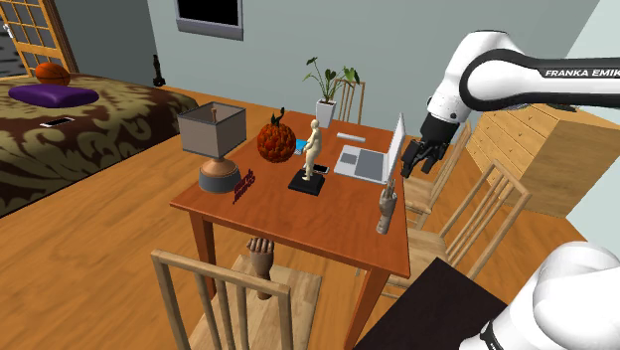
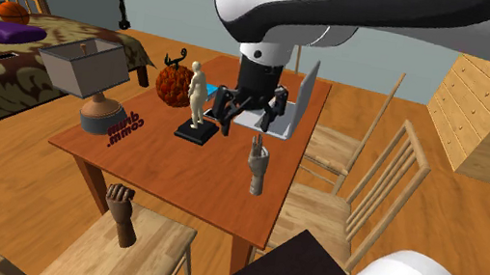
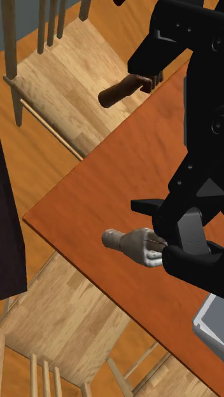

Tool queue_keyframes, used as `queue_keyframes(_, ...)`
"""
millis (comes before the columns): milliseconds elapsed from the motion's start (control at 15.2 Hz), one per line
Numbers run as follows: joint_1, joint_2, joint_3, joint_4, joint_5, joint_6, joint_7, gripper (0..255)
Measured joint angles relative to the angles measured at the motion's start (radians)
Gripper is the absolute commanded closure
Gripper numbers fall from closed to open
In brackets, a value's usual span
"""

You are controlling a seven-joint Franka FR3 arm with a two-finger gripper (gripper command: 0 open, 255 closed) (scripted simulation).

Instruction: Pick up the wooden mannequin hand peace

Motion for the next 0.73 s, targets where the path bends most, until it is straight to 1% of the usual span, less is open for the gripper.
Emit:
queue_keyframes(330,-0.020,0.169,-0.066,0.035,-0.002,0.114,-0.049,0)
queue_keyframes(726,-0.038,0.383,-0.144,0.106,0.028,0.230,-0.121,0)
